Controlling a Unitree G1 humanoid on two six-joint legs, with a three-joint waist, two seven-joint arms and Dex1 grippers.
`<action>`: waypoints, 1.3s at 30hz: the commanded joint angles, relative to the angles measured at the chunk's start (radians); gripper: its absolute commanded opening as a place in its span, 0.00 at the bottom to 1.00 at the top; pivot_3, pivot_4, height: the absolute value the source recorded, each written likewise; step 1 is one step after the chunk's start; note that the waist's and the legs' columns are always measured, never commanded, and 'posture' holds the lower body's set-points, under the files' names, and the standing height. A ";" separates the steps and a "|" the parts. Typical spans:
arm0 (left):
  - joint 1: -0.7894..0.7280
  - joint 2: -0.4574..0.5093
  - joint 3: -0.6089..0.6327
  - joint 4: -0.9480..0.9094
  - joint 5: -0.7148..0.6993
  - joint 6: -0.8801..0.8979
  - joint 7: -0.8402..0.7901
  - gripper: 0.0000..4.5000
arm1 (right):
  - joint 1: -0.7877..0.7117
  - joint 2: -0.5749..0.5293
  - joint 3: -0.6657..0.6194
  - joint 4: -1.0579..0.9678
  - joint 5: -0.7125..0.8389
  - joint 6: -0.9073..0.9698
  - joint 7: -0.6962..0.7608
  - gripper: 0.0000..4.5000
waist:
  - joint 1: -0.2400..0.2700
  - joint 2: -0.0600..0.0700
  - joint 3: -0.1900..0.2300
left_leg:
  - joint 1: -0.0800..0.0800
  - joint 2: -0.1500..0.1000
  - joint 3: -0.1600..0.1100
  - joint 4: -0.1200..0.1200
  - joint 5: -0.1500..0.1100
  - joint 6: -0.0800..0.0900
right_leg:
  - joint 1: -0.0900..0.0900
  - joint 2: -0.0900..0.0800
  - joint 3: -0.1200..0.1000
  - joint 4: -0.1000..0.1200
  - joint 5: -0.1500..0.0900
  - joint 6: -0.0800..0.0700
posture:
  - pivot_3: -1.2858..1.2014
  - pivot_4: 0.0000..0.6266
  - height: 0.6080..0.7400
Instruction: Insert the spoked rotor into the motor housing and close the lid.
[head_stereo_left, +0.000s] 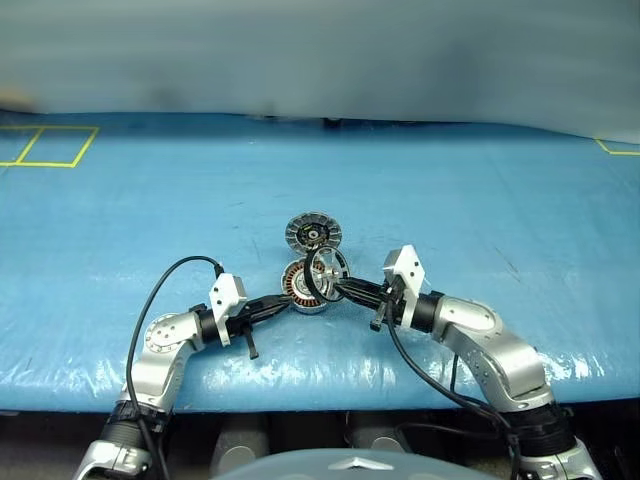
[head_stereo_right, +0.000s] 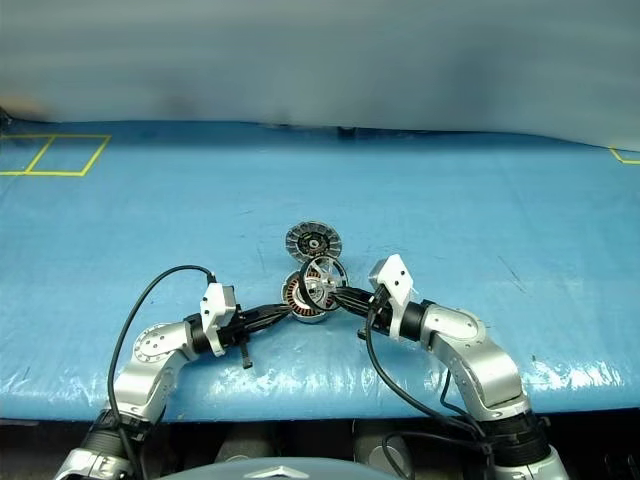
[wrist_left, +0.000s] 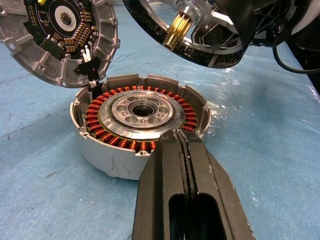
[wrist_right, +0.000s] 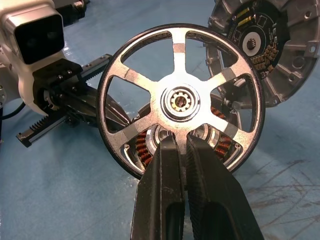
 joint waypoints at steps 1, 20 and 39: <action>0.002 0.001 0.008 -0.014 0.001 -0.011 0.006 0.00 | -0.029 0.007 0.008 -0.007 -0.011 -0.032 0.001 0.01 | 0.000 0.000 0.000 | 0.000 0.000 0.000 0.000 0.000 0.000 | 0.000 0.000 0.000 0.000 0.000 0.000 | 0.52 0.24 1.00; -0.002 0.006 0.002 -0.005 0.019 -0.011 0.014 0.00 | -0.065 0.041 0.064 0.043 -0.067 -0.057 0.000 0.01 | 0.000 0.000 0.000 | 0.000 0.000 0.000 0.000 0.000 0.000 | 0.000 0.000 0.000 0.000 0.000 0.000 | 0.52 0.24 1.00; -0.003 0.003 0.002 0.011 0.030 -0.016 0.015 0.00 | -0.077 0.041 0.069 0.063 -0.108 -0.075 -0.017 0.56 | 0.000 0.000 0.000 | 0.000 0.000 0.000 0.000 0.000 0.000 | 0.000 0.000 0.000 0.000 0.000 0.000 | 0.52 0.24 1.00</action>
